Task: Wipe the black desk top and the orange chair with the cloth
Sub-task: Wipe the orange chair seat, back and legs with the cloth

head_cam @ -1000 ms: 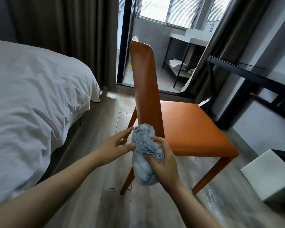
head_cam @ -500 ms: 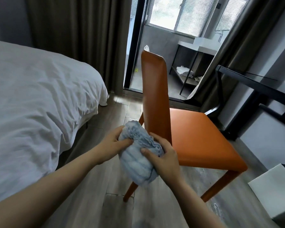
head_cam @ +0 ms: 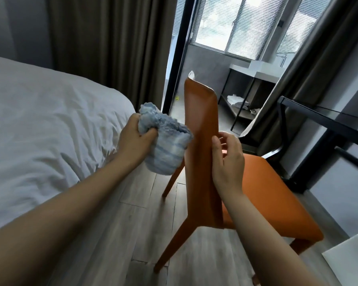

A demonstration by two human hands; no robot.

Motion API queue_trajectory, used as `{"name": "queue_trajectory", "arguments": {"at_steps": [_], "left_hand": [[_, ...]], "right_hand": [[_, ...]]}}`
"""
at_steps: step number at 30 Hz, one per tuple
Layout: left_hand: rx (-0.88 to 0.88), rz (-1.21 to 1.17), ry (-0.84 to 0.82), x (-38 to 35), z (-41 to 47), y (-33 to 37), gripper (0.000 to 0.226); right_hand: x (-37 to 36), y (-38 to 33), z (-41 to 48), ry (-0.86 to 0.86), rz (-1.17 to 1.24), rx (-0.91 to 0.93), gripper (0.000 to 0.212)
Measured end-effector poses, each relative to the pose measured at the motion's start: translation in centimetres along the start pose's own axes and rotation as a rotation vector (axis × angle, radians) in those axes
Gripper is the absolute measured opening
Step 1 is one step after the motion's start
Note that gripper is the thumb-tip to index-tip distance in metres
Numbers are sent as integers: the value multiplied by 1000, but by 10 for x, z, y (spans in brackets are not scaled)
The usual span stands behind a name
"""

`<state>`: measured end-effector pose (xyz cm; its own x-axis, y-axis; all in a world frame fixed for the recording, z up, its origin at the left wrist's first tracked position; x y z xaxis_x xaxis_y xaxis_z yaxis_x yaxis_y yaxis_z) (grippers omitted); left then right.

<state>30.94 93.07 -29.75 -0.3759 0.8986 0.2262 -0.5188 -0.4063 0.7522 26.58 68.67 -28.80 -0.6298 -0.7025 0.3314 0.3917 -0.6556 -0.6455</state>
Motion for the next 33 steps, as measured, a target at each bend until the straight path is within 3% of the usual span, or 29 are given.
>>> {"name": "queue_trajectory", "arguments": {"at_steps": [7,11,20,29,33], "left_hand": [[-95,-115,138,-30,36,28,30],[-107,-185,34,-68,26,31,46],[-122,-303,-32,-95,9,11,41],[87,-383,-165,-142,-75,-61,16],[199,-316,-241,-169,-105,-102,27]], "right_hand": [[-13,10,5,130,5,77,29],[-11,10,5,142,22,118,26],[-12,8,3,174,17,120,24],[-14,15,4,182,19,119,26],[-14,17,4,189,39,158,27]]}}
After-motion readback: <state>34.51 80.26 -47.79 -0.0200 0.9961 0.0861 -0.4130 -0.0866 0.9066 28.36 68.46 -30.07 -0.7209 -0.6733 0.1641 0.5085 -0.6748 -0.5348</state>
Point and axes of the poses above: each hand's wrist, its own z-axis towards the middle knuckle, its own x-axis out of the back of the hand, y = z × x, the point moved 7 cm from there along z, towards the middle knuckle, and after that the axes turned 7 degrees about -x, right-handed, at the moved point
